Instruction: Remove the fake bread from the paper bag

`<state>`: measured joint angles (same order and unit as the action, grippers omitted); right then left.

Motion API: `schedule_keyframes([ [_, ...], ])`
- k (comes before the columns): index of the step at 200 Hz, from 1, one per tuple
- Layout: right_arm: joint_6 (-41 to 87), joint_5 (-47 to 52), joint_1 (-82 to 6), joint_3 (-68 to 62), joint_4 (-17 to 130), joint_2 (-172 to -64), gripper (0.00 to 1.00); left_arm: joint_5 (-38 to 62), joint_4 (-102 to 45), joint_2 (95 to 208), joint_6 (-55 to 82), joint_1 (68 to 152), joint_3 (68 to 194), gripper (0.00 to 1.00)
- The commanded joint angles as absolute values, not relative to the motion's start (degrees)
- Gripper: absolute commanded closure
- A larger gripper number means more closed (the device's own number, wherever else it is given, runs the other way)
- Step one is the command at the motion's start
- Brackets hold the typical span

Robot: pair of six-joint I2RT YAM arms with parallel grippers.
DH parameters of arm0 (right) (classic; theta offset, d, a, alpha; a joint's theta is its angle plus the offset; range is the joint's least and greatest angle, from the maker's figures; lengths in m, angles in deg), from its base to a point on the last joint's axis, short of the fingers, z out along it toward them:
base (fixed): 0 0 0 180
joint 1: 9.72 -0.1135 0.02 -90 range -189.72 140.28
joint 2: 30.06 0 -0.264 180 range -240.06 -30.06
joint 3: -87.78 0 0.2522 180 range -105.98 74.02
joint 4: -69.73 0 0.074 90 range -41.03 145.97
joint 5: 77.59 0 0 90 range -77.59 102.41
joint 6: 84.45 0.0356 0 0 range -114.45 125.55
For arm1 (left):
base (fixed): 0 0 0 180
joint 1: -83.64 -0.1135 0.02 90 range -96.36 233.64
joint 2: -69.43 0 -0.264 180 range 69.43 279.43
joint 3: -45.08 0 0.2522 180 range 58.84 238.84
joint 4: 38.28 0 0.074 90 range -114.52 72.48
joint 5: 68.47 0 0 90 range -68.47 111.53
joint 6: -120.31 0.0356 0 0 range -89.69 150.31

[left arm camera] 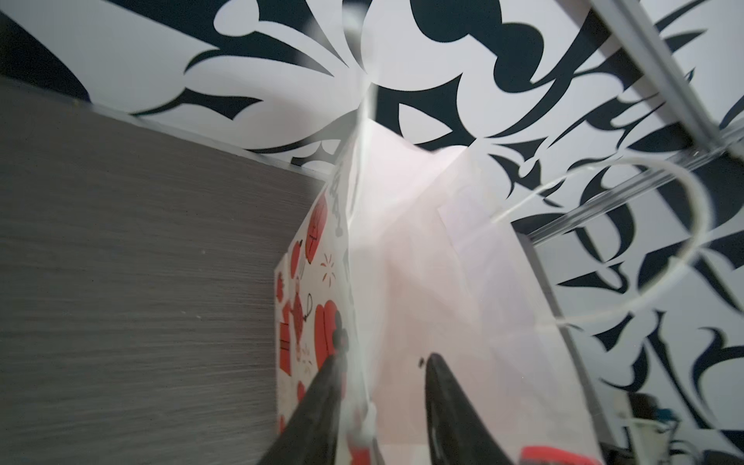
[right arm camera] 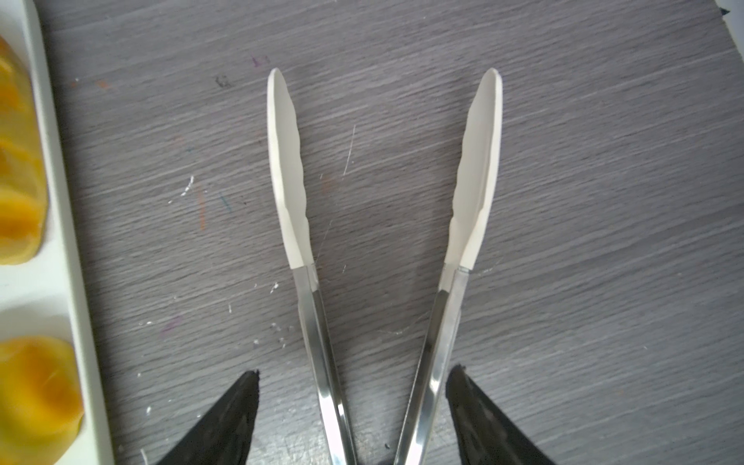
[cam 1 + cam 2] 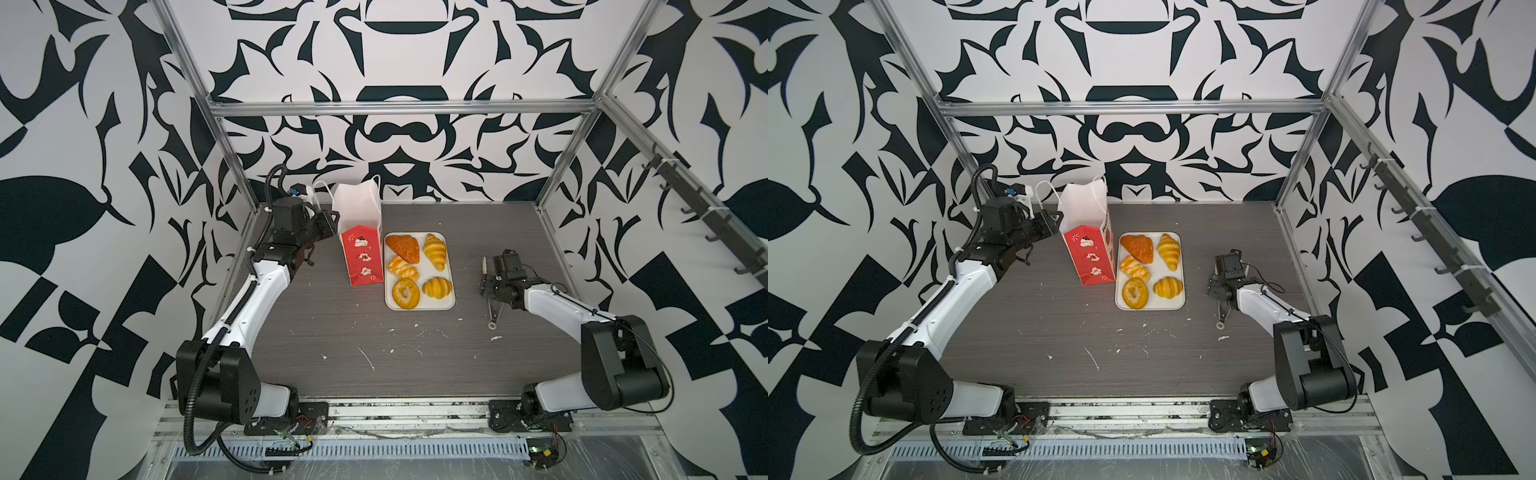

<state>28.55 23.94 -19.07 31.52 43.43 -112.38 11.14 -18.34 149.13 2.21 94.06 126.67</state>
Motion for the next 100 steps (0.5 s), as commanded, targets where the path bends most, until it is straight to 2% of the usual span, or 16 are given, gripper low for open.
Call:
schedule_keyframes([
  [1,29.2,24.1,-18.9,30.8,44.2,-112.2,0.24,9.0,-19.6,149.1,2.4,93.7,128.6,0.50],
  [62,29.4,24.1,-18.9,31.3,44.6,-111.1,0.24,7.1,-18.5,145.4,2.4,93.5,129.0,0.04],
  [74,29.5,24.5,-18.9,31.6,44.7,-110.4,0.24,7.2,-17.3,143.3,2.9,93.4,128.9,0.00],
  [100,29.8,25.2,-18.9,32.1,44.8,-107.9,0.24,8.5,-14.0,136.0,4.9,93.4,128.4,0.01],
])
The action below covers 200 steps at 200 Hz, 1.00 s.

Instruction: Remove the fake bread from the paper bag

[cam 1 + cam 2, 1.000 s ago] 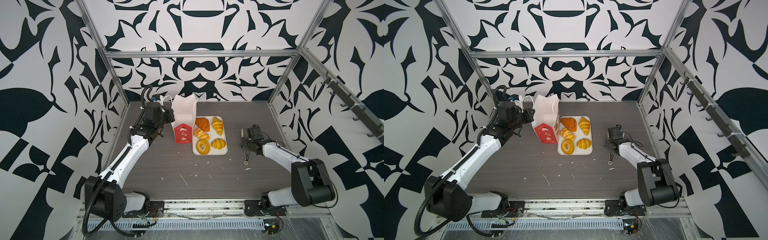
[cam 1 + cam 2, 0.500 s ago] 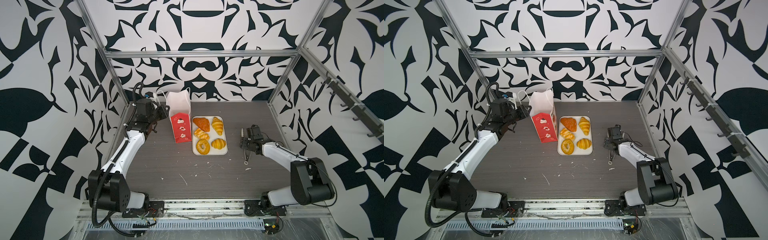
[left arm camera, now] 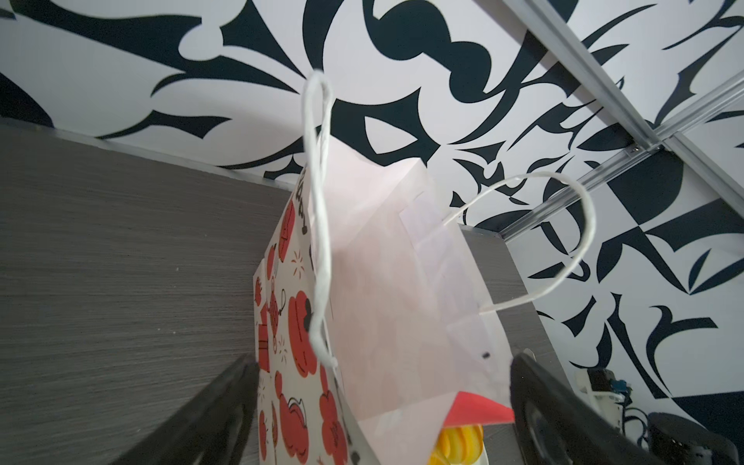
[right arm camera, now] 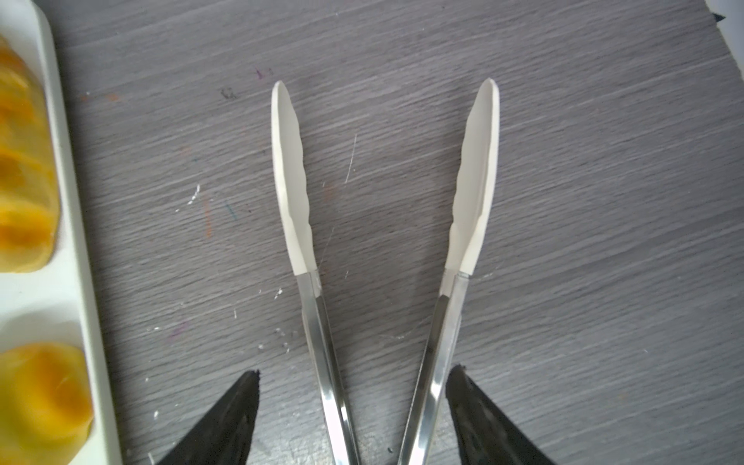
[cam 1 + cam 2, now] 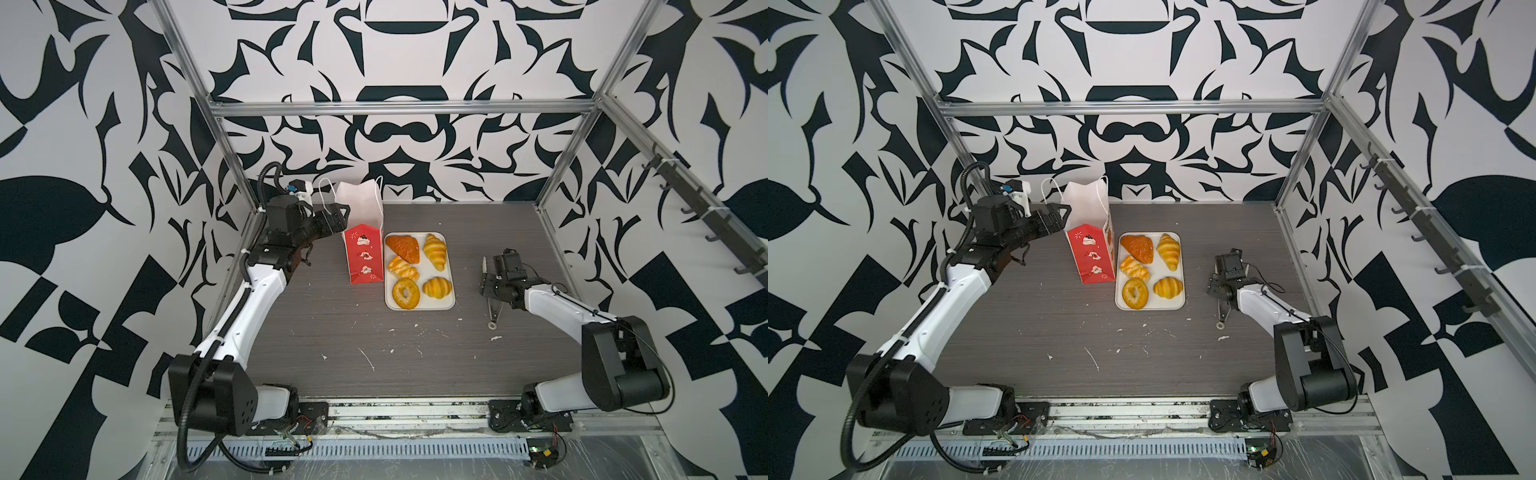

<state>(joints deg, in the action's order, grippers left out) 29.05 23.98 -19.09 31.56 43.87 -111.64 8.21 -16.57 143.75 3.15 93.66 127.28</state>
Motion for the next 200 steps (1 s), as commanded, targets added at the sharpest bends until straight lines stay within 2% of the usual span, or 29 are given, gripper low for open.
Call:
schedule_keyframes([
  [1,29.9,25.2,-18.9,32.1,44.9,-107.8,0.24,8.7,-13.8,135.6,5.1,93.4,128.4,0.00],
  [25,29.6,25.8,-18.9,32.7,45.1,-104.1,0.24,15.6,-11.2,126.9,8.6,93.3,126.5,0.01],
  [57,25.6,28.7,-18.9,34.5,46.9,-98.1,0.24,33.8,-13.4,117.2,19.0,93.3,118.2,0.01],
  [74,23.1,29.1,-18.9,35.2,48.3,-95.9,0.24,41.6,-17.5,116.7,23.8,93.3,111.5,0.01],
  [105,22.1,27.3,-18.9,37.2,51.3,-93.2,0.24,52.4,-35.4,121.0,27.6,93.4,96.3,0.00],
  [125,22.2,26.5,-19.0,37.9,51.5,-92.5,0.25,51.1,-43.4,124.7,30.4,93.4,90.5,0.01],
  [149,22.1,25.8,-19.0,37.9,51.1,-92.5,0.27,51.3,-44.8,128.6,31.3,93.4,88.0,0.01],
  [200,21.1,26.0,-19.1,39.8,55.6,-94.8,0.30,45.8,-64.3,141.9,30.9,90.6,80.9,0.01],
])
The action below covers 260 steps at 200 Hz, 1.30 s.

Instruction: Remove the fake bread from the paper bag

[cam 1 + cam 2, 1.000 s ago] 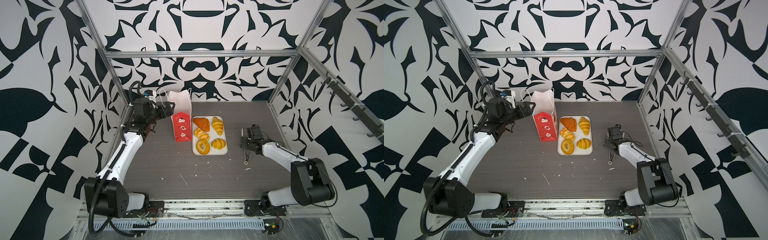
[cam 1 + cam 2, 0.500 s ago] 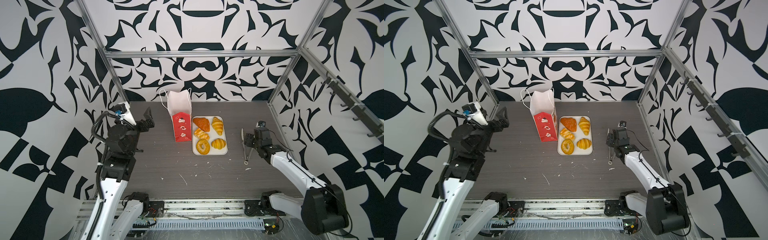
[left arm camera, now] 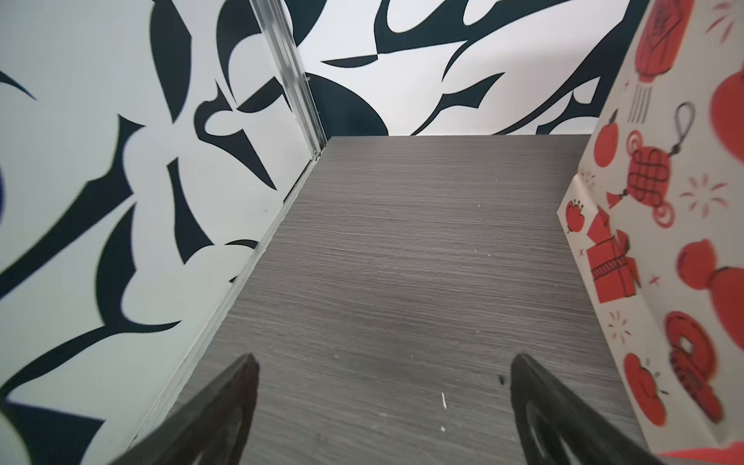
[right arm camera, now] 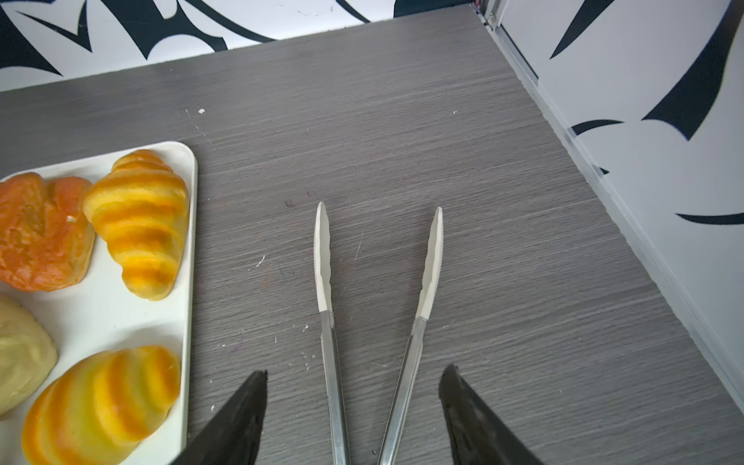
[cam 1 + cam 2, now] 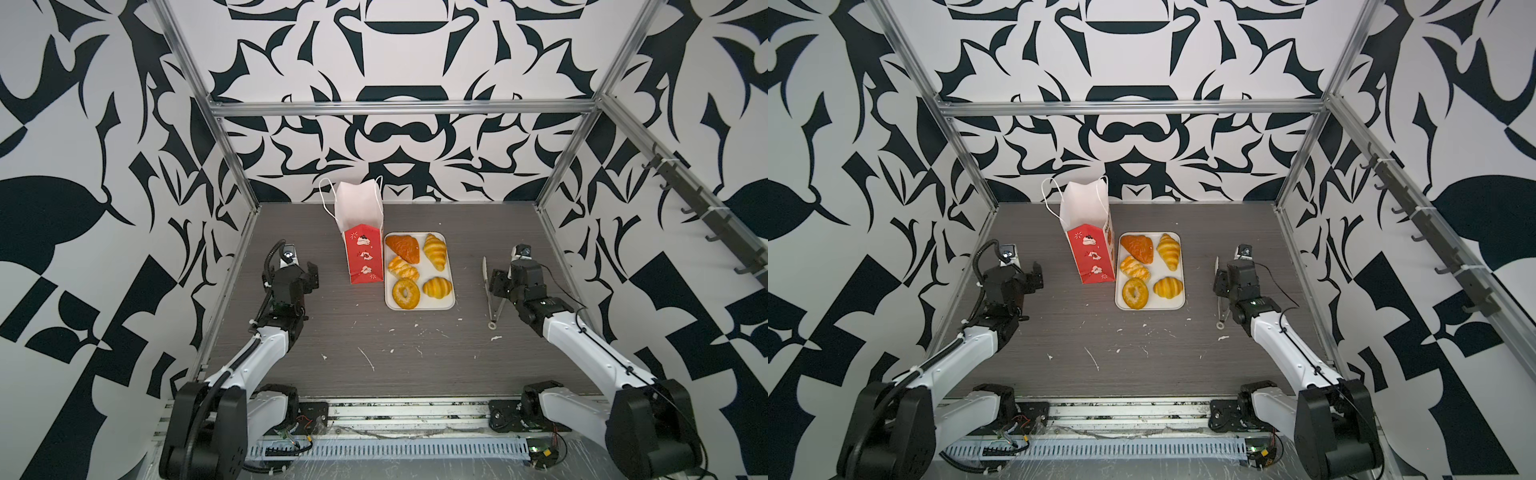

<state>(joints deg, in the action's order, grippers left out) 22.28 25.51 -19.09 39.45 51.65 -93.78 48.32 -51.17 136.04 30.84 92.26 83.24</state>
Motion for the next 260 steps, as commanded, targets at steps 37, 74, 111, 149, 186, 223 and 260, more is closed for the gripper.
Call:
schedule_keyframes([
  [37,18.1,31.5,-19.3,43.2,63.1,-94.5,0.31,42.6,-81.4,157.8,30.0,86.9,79.1,0.01],
  [74,12.9,37.3,-19.4,47.4,71.3,-95.1,0.33,35.5,-78.8,158.6,24.5,81.6,79.6,0.01],
  [111,9.4,40.3,-20.3,51.9,85.2,-101.6,0.34,35.8,-78.7,158.8,24.3,81.6,79.7,0.01],
  [149,5.0,40.8,-20.9,54.5,103.8,-111.3,0.31,35.9,-78.9,158.9,24.2,81.6,79.6,0.01],
  [186,5.7,37.2,-20.2,54.7,108.9,-116.8,0.32,36.0,-79.2,159.0,24.3,81.6,79.6,0.00],
  [223,5.5,37.0,-19.6,55.3,112.7,-119.7,0.29,36.0,-79.2,159.0,24.3,81.6,79.7,0.00],
  [260,5.0,37.5,-19.6,55.3,113.2,-120.0,0.03,35.9,-79.2,159.0,24.3,81.6,79.7,0.01],
])
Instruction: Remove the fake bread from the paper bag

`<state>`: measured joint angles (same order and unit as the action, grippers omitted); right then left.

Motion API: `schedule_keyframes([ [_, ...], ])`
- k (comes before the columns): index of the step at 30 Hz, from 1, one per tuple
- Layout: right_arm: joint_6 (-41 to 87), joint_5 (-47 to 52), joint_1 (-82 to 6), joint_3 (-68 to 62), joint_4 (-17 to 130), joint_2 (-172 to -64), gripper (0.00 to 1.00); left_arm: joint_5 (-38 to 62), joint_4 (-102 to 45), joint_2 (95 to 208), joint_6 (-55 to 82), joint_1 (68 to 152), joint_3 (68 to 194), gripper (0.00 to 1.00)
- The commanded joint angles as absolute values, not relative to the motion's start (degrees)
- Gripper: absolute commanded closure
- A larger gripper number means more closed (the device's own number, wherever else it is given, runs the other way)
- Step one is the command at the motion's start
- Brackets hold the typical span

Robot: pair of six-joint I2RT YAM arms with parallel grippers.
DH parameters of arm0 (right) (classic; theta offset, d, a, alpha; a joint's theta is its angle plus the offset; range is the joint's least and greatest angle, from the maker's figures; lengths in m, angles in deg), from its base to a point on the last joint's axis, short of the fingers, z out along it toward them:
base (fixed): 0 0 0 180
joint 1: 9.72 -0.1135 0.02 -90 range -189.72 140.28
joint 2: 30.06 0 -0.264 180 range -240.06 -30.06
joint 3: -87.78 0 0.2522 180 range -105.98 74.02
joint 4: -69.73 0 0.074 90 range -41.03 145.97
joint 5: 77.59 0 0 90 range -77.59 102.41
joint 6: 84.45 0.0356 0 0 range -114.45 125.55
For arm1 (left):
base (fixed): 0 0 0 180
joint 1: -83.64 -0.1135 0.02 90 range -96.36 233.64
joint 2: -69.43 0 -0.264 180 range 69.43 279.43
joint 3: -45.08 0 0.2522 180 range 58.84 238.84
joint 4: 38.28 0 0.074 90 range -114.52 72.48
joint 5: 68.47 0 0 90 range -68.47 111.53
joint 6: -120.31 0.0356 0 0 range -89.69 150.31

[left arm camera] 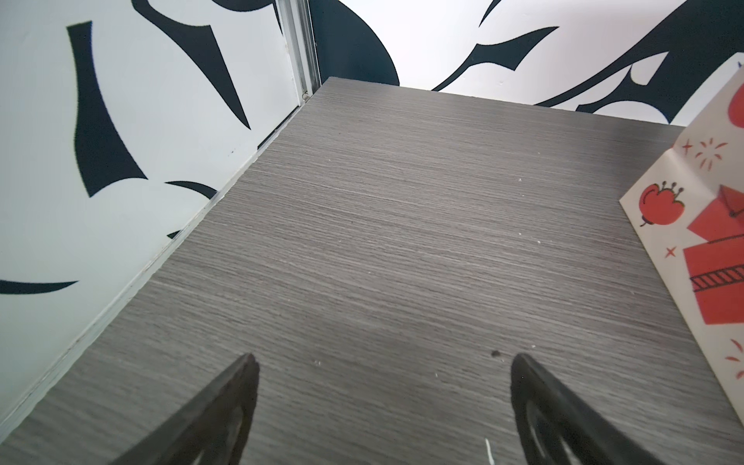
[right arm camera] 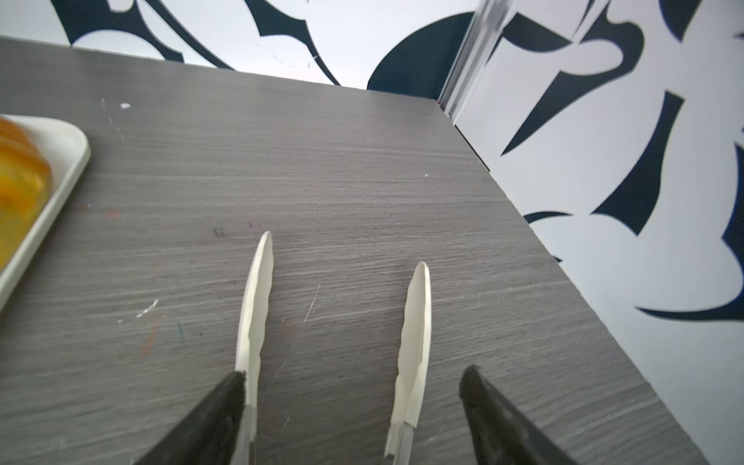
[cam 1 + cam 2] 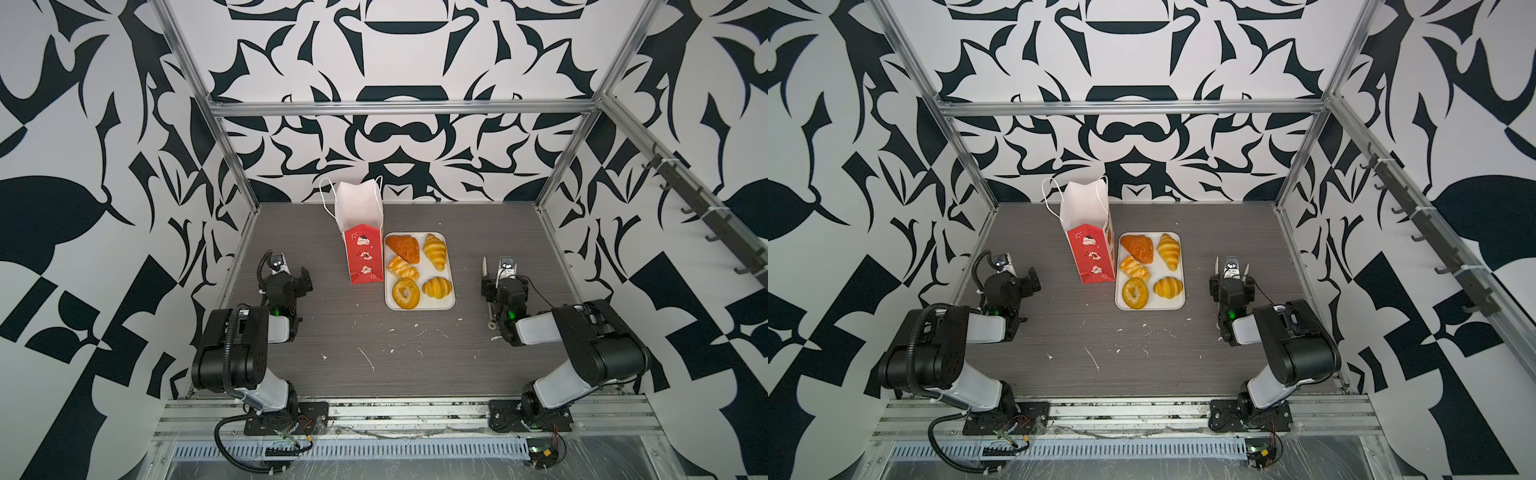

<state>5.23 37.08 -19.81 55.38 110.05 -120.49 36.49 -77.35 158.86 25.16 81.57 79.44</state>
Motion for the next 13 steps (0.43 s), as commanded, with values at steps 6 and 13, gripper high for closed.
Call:
schedule_keyframes([
  [6,5.0,37.5,-19.6,55.3,113.1,-119.9,0.01,36.0,-79.2,159.1,24.1,81.6,79.7,0.01],
  [13,5.0,37.5,-19.6,55.3,113.0,-120.0,0.01,35.7,-78.5,159.3,24.0,81.6,80.1,0.01],
])
